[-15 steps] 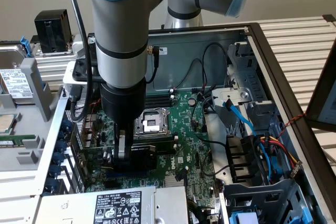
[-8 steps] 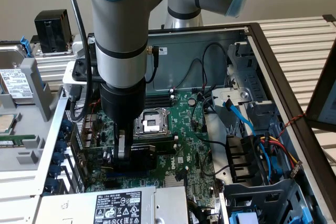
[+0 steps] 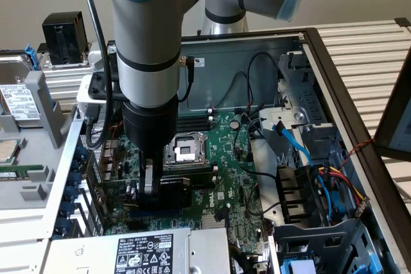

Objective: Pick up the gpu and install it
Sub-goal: 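Insert the gpu into the slot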

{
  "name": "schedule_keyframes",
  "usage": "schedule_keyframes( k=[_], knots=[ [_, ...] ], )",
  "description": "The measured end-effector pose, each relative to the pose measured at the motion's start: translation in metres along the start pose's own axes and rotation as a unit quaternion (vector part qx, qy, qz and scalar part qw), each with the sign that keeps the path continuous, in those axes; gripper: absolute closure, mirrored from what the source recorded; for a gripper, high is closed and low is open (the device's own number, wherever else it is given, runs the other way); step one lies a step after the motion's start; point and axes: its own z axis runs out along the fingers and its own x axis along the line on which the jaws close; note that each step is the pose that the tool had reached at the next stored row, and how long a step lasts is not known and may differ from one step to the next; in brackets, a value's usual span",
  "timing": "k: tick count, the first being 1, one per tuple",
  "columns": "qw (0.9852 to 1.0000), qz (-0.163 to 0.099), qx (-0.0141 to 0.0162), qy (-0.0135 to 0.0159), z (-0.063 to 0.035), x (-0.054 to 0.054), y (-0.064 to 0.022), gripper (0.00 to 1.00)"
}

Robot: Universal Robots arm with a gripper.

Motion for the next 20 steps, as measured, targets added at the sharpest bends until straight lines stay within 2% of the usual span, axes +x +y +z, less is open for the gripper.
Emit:
schedule_keyframes(
  k=[20],
  knots=[
    [1.0000, 0.000, 0.0000, 0.0000, 0.0004, 0.0003, -0.0001, 0.72]
  ],
)
